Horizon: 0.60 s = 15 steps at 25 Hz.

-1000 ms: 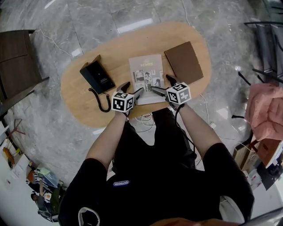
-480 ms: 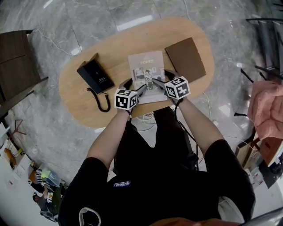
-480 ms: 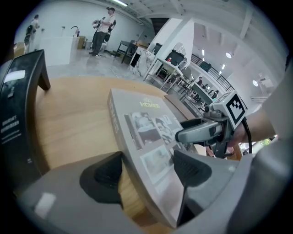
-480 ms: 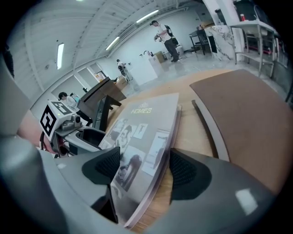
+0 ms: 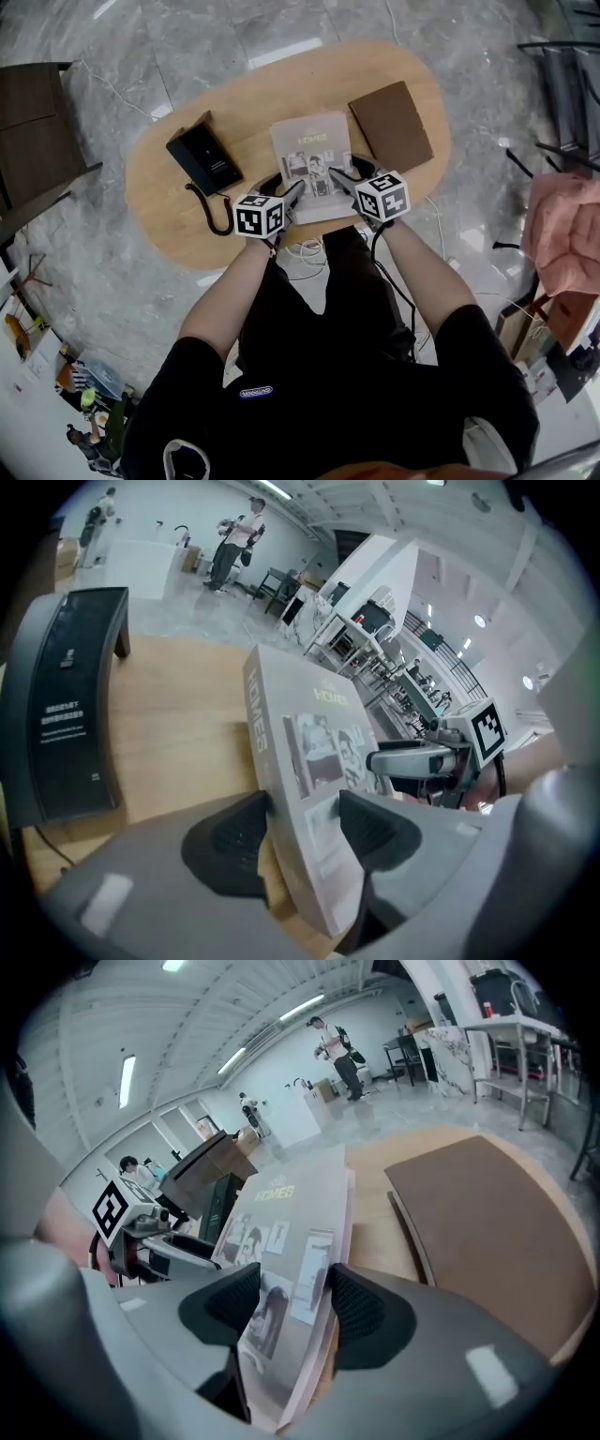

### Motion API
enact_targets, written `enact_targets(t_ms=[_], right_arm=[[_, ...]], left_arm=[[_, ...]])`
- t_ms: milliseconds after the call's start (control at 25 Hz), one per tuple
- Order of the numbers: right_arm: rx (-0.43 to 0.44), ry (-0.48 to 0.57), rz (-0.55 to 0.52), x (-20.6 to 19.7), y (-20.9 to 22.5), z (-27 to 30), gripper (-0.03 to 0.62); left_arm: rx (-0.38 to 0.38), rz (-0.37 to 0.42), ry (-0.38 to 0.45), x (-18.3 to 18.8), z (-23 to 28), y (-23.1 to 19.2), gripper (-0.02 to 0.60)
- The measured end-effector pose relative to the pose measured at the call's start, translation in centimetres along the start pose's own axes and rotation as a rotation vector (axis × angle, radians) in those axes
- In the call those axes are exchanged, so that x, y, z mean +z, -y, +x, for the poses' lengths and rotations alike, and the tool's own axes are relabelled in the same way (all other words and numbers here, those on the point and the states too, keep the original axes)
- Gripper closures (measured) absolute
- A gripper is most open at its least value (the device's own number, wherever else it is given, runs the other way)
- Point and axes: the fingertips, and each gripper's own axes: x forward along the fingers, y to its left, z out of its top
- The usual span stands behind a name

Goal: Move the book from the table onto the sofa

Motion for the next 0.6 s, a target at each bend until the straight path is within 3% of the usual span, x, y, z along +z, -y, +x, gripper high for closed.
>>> enact_targets(t_ms=[600], right_arm=[[-0.002,0.244,-0.08,9.7,-8.4,-9.0,0.367]], left_arm=[[-0.037,0.03,0.177,6.6,-11.3,5.1,0.35]])
